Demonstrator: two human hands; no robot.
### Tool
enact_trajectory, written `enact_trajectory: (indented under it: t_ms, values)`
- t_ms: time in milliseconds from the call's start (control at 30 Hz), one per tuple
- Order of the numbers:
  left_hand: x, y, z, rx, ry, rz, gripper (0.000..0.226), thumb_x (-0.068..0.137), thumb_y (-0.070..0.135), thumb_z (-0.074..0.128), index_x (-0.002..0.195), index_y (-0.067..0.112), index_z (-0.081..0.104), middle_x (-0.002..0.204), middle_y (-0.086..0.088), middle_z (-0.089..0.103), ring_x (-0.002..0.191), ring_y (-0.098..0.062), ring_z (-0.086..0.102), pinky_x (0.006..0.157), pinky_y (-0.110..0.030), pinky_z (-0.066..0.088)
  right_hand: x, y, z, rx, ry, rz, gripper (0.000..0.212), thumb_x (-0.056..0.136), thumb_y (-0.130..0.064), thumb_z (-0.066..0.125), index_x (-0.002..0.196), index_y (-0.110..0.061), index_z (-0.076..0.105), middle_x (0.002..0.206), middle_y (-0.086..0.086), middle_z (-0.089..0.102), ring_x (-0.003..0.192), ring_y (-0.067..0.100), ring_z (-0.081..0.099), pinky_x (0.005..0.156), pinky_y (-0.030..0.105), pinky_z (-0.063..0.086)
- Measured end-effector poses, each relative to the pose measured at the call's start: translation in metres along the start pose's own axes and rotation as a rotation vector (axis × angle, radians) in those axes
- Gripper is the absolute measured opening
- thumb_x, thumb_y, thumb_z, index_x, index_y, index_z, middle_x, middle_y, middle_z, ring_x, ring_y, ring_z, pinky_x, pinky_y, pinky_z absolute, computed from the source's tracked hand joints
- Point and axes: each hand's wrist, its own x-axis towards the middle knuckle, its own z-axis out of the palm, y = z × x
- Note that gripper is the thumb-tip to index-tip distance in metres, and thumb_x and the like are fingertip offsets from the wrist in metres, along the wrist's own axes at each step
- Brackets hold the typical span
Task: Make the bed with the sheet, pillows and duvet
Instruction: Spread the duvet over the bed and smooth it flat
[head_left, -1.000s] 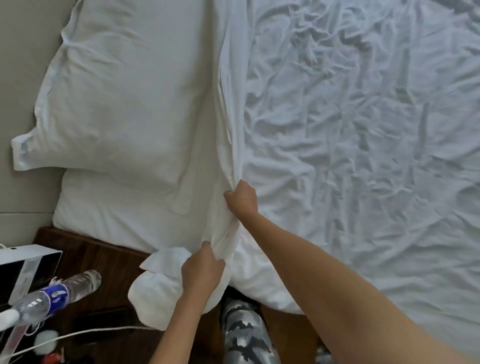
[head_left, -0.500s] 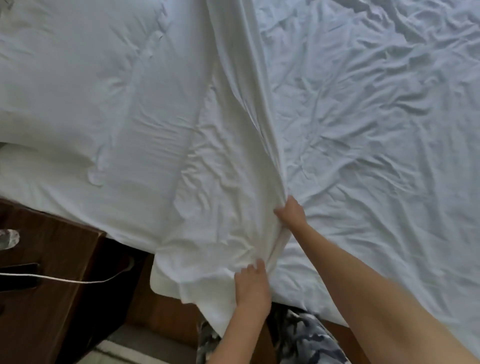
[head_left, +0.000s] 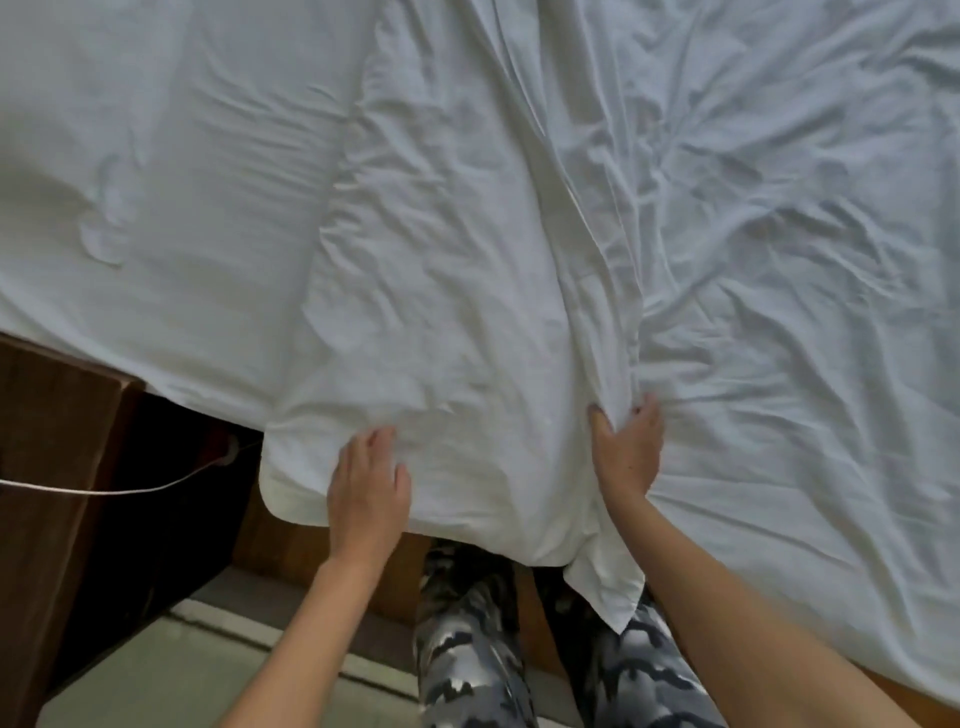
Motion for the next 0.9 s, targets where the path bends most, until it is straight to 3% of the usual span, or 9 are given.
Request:
enact_trajectory:
  t_ms: [67,133,233,300,467,567,700,800,900]
  values:
    - [0.029,-0.028,0.003,0.106,0.140,0.034,0.052,0.085,0.015,0.065,0.132,0.002,0.046,0.132,-0.023,0.047,0.119,-0.041,0.046,0.098,-0.051,0.042,0.011,-0.003,0.011,0.002,-0.020,-0.074,0.072,0.086,-0.047,0.061,0.143,-0.014,0.032,0.137,0.006,0.047,0.121,0.026,0.048,0.093,0.040,0.041]
    - [0.049,-0.054,0.006,0.126,0.167,-0.040,0.063,0.087,0.028,0.065,0.139,0.006,0.037,0.141,-0.025,0.038,0.128,-0.043,0.037,0.106,-0.053,0.033,0.020,0.004,0.021,-0.052,0.020,-0.119,0.056,0.090,-0.043,0.057,0.135,-0.013,0.041,0.122,0.005,0.056,0.107,0.027,0.055,0.080,0.034,0.041]
    - [0.064,-0.088,0.021,-0.034,0.132,-0.352,0.074,0.089,0.046,0.061,0.145,0.010,0.027,0.143,-0.024,0.037,0.132,-0.041,0.035,0.105,-0.054,0.031,0.024,0.022,0.031,-0.133,0.072,-0.129,0.026,0.096,-0.026,0.045,0.112,-0.007,0.053,0.092,0.009,0.061,0.085,0.032,0.059,0.066,0.034,0.037]
    - [0.069,-0.100,0.033,-0.092,0.117,-0.548,0.078,0.089,0.057,0.055,0.141,0.004,0.031,0.134,-0.028,0.046,0.122,-0.044,0.045,0.095,-0.055,0.039,0.026,0.035,0.033,-0.116,0.049,-0.132,0.024,0.098,-0.022,0.040,0.097,-0.005,0.057,0.081,0.010,0.060,0.075,0.033,0.057,0.063,0.036,0.038]
    - [0.076,-0.126,0.041,0.071,0.116,-0.371,0.055,0.098,0.052,0.036,0.095,-0.002,0.046,0.085,-0.031,0.060,0.079,-0.046,0.060,0.065,-0.045,0.041,0.018,0.054,0.011,-0.064,-0.016,-0.167,0.035,0.100,-0.023,0.038,0.071,-0.006,0.046,0.061,0.005,0.046,0.054,0.019,0.041,0.050,0.034,0.030]
    - [0.059,-0.171,0.033,0.076,0.108,-0.325,0.050,0.103,0.044,0.033,0.090,-0.003,0.048,0.075,-0.033,0.057,0.069,-0.048,0.059,0.061,-0.046,0.042,-0.001,0.082,0.000,-0.077,0.014,-0.172,0.042,0.102,-0.029,0.039,0.069,-0.003,0.046,0.058,0.008,0.047,0.049,0.019,0.039,0.047,0.032,0.027]
    - [0.001,-0.248,0.030,0.042,-0.057,-0.649,0.048,0.102,0.038,0.034,0.095,-0.004,0.057,0.086,-0.030,0.061,0.080,-0.047,0.057,0.074,-0.052,0.048,-0.012,0.101,0.011,-0.097,0.113,-0.056,0.038,0.102,-0.031,0.041,0.069,-0.013,0.042,0.064,0.004,0.045,0.056,0.023,0.043,0.050,0.032,0.028]
    - [-0.017,-0.243,0.032,0.068,-0.093,-0.606,0.033,0.100,0.033,0.045,0.100,0.005,0.062,0.086,-0.021,0.065,0.082,-0.042,0.060,0.070,-0.045,0.048,-0.020,0.095,0.027,-0.070,0.196,0.021,0.019,0.099,-0.026,0.046,0.090,-0.009,0.049,0.084,0.008,0.053,0.078,0.034,0.053,0.059,0.035,0.035]
    - [-0.009,-0.221,0.041,0.002,-0.144,-0.469,0.034,0.093,0.031,0.058,0.124,0.016,0.053,0.109,-0.011,0.067,0.097,-0.038,0.062,0.076,-0.043,0.047,-0.029,0.083,0.042,-0.006,0.306,0.102,0.042,0.094,-0.023,0.051,0.130,-0.004,0.043,0.126,0.015,0.049,0.114,0.034,0.048,0.086,0.044,0.041]
